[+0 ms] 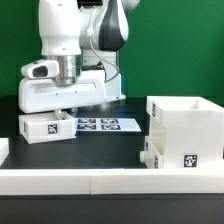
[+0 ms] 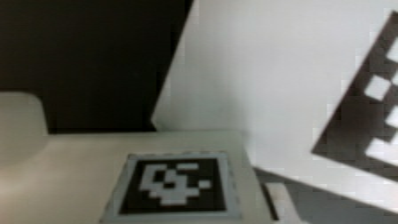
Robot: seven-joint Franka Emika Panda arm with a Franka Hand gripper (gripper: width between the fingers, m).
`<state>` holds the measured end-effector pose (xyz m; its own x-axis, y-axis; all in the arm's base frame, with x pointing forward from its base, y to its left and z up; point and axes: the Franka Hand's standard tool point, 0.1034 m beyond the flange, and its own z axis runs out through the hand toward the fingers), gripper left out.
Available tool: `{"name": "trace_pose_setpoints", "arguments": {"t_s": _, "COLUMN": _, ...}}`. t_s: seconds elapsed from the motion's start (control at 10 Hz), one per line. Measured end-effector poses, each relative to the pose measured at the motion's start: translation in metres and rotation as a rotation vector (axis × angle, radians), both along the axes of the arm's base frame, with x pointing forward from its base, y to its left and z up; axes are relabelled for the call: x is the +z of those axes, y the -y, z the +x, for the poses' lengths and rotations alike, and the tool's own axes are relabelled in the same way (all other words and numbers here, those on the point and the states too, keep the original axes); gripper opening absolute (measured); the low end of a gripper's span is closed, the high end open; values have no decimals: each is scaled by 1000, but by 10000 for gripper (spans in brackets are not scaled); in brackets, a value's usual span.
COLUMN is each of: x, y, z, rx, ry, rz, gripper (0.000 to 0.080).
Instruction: Assemble drawer
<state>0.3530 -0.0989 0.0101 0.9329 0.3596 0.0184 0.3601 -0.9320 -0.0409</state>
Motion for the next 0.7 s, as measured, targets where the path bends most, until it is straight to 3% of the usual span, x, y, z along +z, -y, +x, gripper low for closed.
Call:
{"name": "trace_pose_setpoints", "arguments": {"t_s": 0.3, "x": 10, "y": -17, "z": 25, "rx": 39, "ry": 0, "rz": 6, "gripper": 41}}
{"name": "trace_pose_setpoints", "arguments": {"t_s": 0.7, "x": 29, "y": -49, "z": 78, "rx": 84, "ry": 1, "rz": 19, "gripper": 41}}
